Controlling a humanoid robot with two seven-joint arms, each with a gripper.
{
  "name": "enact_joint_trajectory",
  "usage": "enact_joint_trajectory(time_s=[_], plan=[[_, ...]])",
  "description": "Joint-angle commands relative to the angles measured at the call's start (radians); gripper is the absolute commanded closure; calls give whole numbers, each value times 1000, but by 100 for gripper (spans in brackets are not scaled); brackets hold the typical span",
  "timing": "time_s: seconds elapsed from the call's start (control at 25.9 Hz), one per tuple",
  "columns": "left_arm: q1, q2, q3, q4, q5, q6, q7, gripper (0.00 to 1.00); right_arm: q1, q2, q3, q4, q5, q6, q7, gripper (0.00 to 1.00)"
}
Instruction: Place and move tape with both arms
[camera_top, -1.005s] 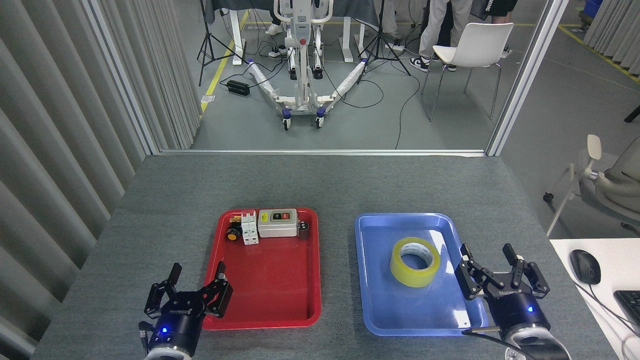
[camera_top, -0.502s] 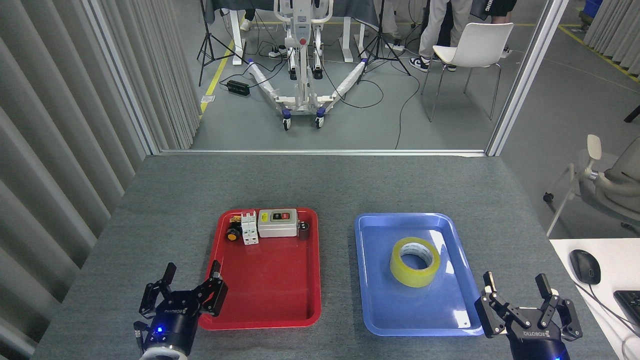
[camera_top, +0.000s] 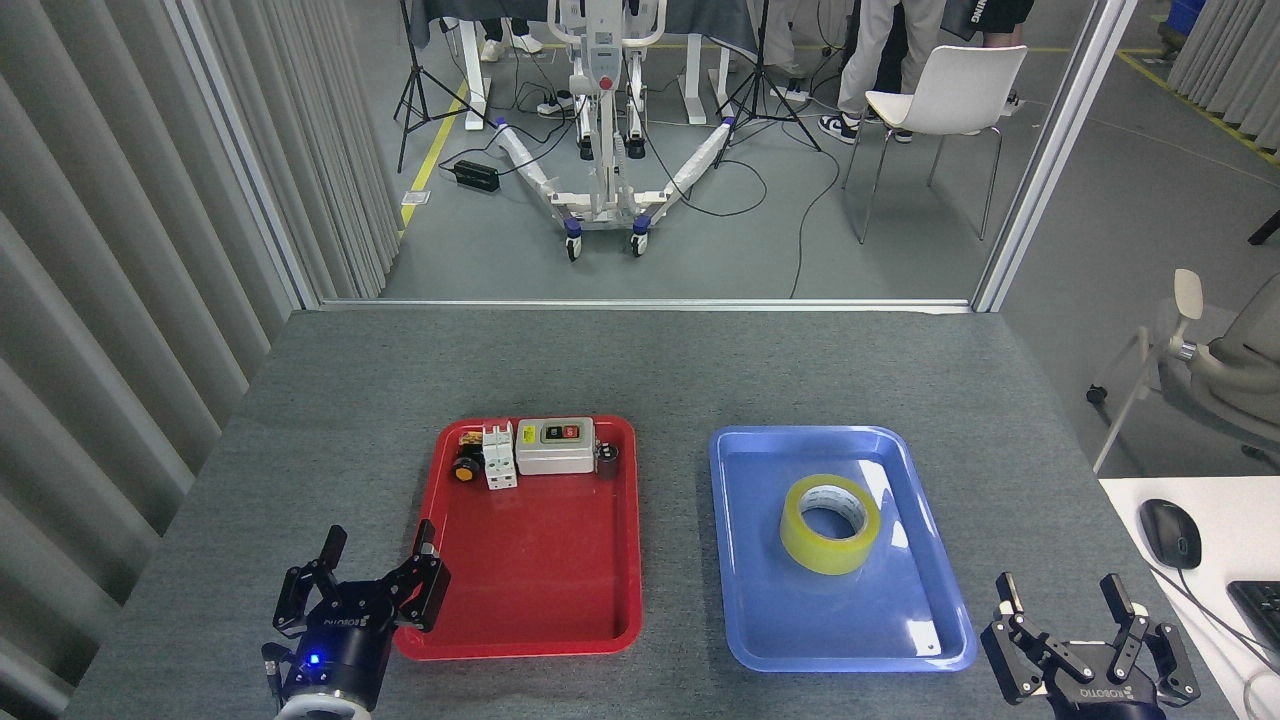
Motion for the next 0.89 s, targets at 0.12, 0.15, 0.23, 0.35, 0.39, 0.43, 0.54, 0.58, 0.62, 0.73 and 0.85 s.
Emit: enact_joint_trajectory(time_s=[0.12,0.15,0.23,0.35,0.39,0.43,0.54,0.58,0.62,0.73,0.85], plan=[[0,1,13,2,1,0,0,0,-3,-7,-3,9,-3,-39,4,0],[0,1,13,5,1,0,0,0,-7,-9,-3,11,-4,-37,4,0],[0,1,13,5,0,0,0,0,-10,-7,-5,15,-4,-36,4,0],[0,1,13,6,1,0,0,0,-12,-7,-5,24,-4,-36,4,0],[0,1,13,6,0,0,0,0,-13,-9,-5,26,-4,-37,5,0],[0,1,13,8,1,0,0,0,-15,-7,-5,26,-4,-37,5,0],[0,1,13,6,1,0,0,0,-16,-6,-5,27,-4,-37,5,0],[0,1,13,6,1,0,0,0,-18,-6,-5,31,-4,-37,5,0],[0,-1,13,8,0,0,0,0,-20,-4,-7,38,-4,-37,5,0],[0,1,13,8,1,0,0,0,-38,-6,-5,47,-4,-37,7,0],[-2,-1,13,6,1,0,0,0,-41,-1,-5,55,-4,-37,7,0]])
